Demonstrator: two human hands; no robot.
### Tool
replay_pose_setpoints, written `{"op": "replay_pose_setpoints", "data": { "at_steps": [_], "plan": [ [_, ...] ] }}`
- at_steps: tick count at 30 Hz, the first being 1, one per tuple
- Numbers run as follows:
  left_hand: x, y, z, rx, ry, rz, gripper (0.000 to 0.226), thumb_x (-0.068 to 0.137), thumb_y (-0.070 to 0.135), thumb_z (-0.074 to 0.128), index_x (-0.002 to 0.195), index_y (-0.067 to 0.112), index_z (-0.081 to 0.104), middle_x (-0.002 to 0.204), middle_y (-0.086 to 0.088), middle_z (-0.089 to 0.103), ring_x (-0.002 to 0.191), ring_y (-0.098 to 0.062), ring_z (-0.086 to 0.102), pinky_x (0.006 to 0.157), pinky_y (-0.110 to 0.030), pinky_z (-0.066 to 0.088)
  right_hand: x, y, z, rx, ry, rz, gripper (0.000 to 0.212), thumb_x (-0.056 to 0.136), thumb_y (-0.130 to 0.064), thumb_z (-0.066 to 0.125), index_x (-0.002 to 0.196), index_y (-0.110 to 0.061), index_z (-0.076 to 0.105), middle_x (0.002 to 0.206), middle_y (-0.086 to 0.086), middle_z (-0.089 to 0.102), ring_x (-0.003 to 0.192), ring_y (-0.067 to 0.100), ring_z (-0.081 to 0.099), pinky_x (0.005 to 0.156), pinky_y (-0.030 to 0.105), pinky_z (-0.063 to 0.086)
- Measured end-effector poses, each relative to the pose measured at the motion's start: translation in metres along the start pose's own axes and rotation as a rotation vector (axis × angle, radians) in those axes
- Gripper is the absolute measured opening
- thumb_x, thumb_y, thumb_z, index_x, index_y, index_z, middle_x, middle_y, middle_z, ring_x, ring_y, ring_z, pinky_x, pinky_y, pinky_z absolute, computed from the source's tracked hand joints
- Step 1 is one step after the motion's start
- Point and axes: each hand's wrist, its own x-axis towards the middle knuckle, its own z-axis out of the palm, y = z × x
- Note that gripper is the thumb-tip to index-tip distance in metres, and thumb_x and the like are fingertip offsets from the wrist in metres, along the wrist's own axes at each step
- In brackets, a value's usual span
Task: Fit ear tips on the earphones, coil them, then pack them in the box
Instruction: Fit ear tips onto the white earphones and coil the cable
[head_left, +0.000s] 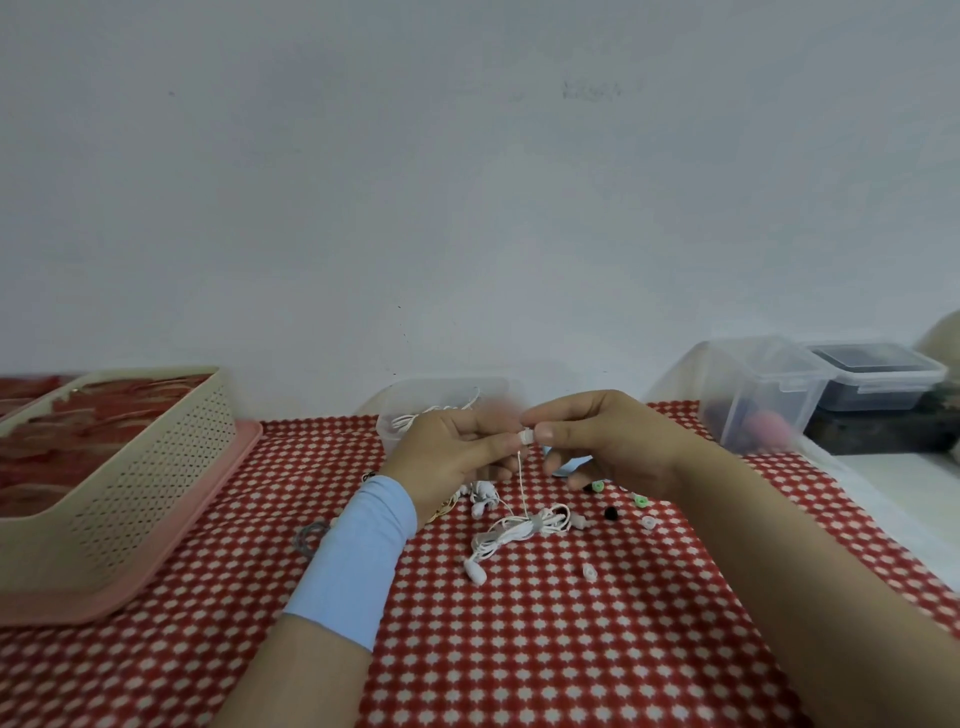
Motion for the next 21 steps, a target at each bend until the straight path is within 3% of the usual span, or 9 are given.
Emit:
{"op": "replay_pose_setpoints", "data": {
  "at_steps": [4,8,11,15,17,21],
  "plan": [
    [-0.0005,-0.0016,0.0011,0.045,-0.005,0.017,0.011,0.082,0.0,0.072,0.093,0.002,0.074,0.083,-0.021,0.072,0.07,-0.018,0.069,0.065,-0.023,0.056,0.0041,0.0032,-0.0005,0.013,-0.001,0.045,0.029,0.069,-0.023,0.081,0.097,-0.015,0.083,0.087,0.006,0.076,0.071,0.014,0.068,0.056,0.024,0.057],
    [-0.0012,-0.0021,-0.0004,0.059,-0.014,0.007,0.012,0.081,0.002,0.074,0.093,0.002,0.074,0.088,-0.026,0.072,0.073,-0.021,0.069,0.065,-0.025,0.057,0.0048,0.005,-0.0018,0.011,-0.034,0.046,0.036,0.069,-0.023,0.08,0.103,-0.013,0.08,0.086,0.005,0.077,0.072,0.013,0.07,0.056,0.024,0.058],
    [-0.0013,-0.0016,-0.0007,0.068,-0.044,0.009,0.009,0.081,0.002,0.073,0.089,0.005,0.074,0.078,-0.018,0.072,0.069,-0.02,0.069,0.064,-0.024,0.056,0.0044,0.0056,-0.0033,-0.003,-0.039,0.059,0.038,0.07,-0.021,0.079,0.107,-0.01,0.078,0.085,0.006,0.077,0.072,0.012,0.07,0.055,0.023,0.057],
    [-0.0011,-0.0023,-0.0001,0.074,-0.022,0.027,0.009,0.082,0.0,0.072,0.088,0.006,0.074,0.075,-0.014,0.072,0.068,-0.019,0.069,0.065,-0.025,0.056,0.0056,0.0036,-0.0009,-0.045,0.009,0.043,0.034,0.069,-0.022,0.082,0.101,-0.011,0.081,0.094,0.012,0.078,0.07,0.015,0.07,0.055,0.024,0.057],
    [-0.0013,-0.0018,-0.0012,0.072,-0.015,0.013,0.009,0.084,0.001,0.071,0.091,0.005,0.072,0.078,-0.014,0.072,0.069,-0.018,0.069,0.066,-0.027,0.058,0.0049,0.0022,0.0009,-0.097,0.028,0.005,0.025,0.078,-0.021,0.081,0.102,-0.015,0.081,0.098,0.011,0.078,0.072,0.015,0.07,0.059,0.027,0.058],
    [-0.0012,0.002,-0.0062,0.074,-0.005,-0.03,0.009,0.086,0.002,0.068,0.096,0.003,0.068,0.085,-0.015,0.073,0.071,-0.017,0.07,0.066,-0.028,0.059,0.0021,-0.0009,-0.003,-0.363,0.002,-0.051,0.014,0.088,-0.035,0.076,0.099,-0.026,0.08,0.095,-0.006,0.079,0.077,0.013,0.071,0.066,0.026,0.053]
  ]
}}
